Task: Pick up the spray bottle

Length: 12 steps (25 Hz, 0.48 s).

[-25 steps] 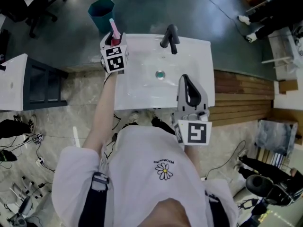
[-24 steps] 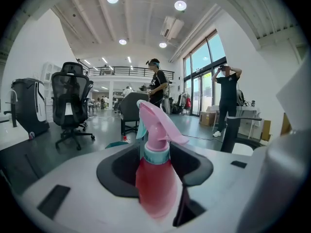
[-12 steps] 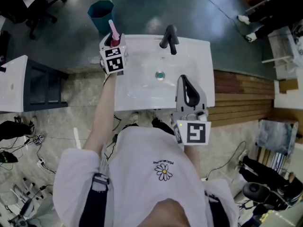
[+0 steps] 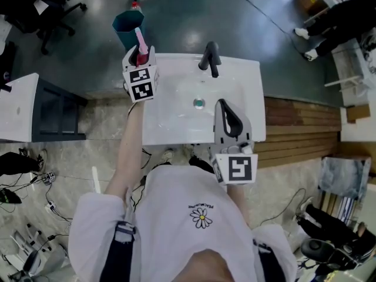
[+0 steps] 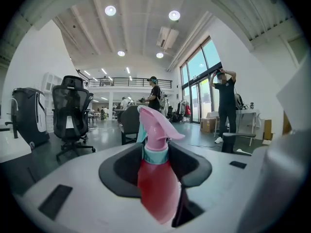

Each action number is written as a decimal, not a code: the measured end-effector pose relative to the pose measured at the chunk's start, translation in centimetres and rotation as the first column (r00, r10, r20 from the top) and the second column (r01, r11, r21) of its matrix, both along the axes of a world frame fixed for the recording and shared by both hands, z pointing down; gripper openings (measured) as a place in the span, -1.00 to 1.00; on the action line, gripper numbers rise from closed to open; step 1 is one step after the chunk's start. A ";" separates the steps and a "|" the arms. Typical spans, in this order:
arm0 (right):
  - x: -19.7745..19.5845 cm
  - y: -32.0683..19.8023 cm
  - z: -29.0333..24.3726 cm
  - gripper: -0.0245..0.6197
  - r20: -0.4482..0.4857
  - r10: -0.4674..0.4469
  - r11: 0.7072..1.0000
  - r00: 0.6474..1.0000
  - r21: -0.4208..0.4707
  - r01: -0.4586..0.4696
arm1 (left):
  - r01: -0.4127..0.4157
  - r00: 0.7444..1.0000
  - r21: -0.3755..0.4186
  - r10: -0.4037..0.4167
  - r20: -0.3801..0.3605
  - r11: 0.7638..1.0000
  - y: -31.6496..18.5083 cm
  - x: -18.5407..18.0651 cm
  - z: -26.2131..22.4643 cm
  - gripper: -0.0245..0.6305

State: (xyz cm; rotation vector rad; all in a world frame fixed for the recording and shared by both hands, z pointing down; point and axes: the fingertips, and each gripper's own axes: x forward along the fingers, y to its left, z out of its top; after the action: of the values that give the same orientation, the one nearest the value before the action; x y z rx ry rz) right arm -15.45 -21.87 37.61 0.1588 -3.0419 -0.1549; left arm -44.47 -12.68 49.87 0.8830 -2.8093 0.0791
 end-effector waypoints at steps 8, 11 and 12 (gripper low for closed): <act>-1.0 0.7 -0.6 -0.83 0.043 -0.030 0.999 0.999 -0.011 0.031 | -0.014 0.990 0.068 0.004 0.142 0.998 1.1 1.9 -7.5 -0.36; -1.5 0.8 -0.5 -0.83 0.047 -0.044 0.999 0.998 -0.015 0.044 | -0.020 0.987 0.069 0.009 0.163 0.997 1.4 2.6 -9.4 -0.36; -1.7 0.8 -0.3 -0.83 0.040 -0.046 0.999 0.998 -0.017 0.047 | -0.023 0.986 0.068 0.011 0.169 0.997 1.5 2.9 -9.9 -0.36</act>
State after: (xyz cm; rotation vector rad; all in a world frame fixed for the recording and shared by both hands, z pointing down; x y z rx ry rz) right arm -17.11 -21.03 37.27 0.0911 -3.0869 -0.1289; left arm -41.56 -11.17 39.93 0.9577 -2.9773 0.0615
